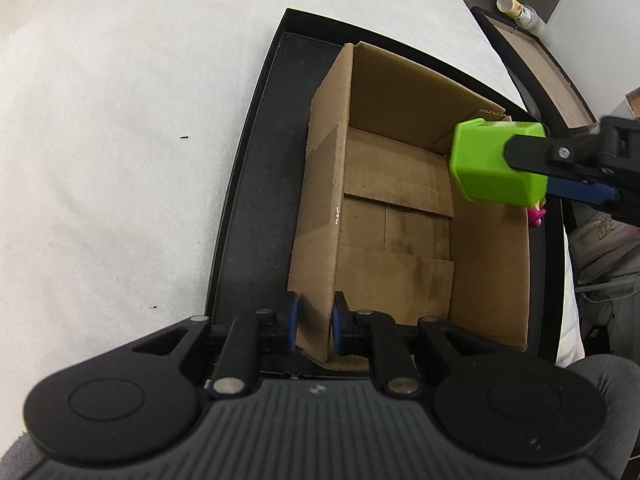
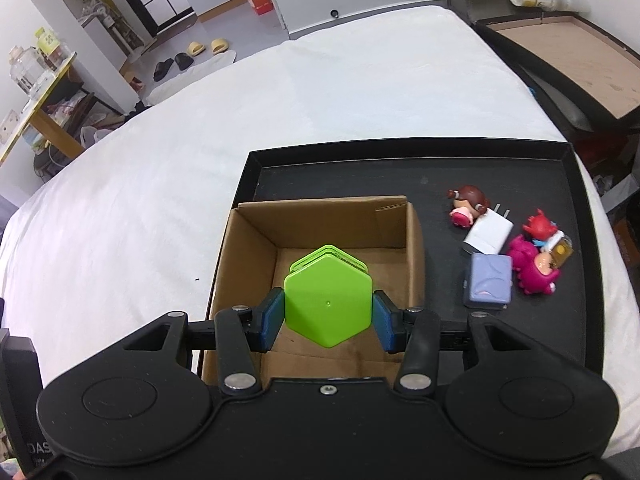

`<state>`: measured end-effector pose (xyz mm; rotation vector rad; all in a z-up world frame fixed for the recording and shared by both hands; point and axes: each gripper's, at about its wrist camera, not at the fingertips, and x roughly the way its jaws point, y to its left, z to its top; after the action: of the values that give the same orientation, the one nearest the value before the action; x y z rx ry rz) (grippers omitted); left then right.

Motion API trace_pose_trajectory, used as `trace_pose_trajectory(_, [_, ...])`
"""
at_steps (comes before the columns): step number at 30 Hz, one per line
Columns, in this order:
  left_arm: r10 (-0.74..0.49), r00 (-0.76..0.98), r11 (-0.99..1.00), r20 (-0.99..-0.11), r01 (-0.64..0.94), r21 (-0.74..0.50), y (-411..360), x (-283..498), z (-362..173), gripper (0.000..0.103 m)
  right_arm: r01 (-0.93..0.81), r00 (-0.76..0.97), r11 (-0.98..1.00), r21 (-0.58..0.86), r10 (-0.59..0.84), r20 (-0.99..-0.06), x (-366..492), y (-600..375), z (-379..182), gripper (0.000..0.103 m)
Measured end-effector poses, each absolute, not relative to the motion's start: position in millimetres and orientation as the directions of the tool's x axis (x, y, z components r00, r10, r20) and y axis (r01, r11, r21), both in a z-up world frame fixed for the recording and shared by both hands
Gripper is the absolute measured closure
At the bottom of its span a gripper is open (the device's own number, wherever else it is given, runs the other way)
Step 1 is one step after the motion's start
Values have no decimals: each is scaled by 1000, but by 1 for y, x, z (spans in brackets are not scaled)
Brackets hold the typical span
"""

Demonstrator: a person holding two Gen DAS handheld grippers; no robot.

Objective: Organize rigid objects
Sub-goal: 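Carry the green block with the right tool over the cardboard box and release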

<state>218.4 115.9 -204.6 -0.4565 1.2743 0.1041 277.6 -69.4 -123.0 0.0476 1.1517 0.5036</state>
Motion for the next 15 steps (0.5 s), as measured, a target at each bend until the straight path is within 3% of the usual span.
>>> trace_pose_trajectory(15, [-190,304,890,-933,-348,-295,120,217,-207,89,-431,289,864,260,405,-867,299,-17,-126,57])
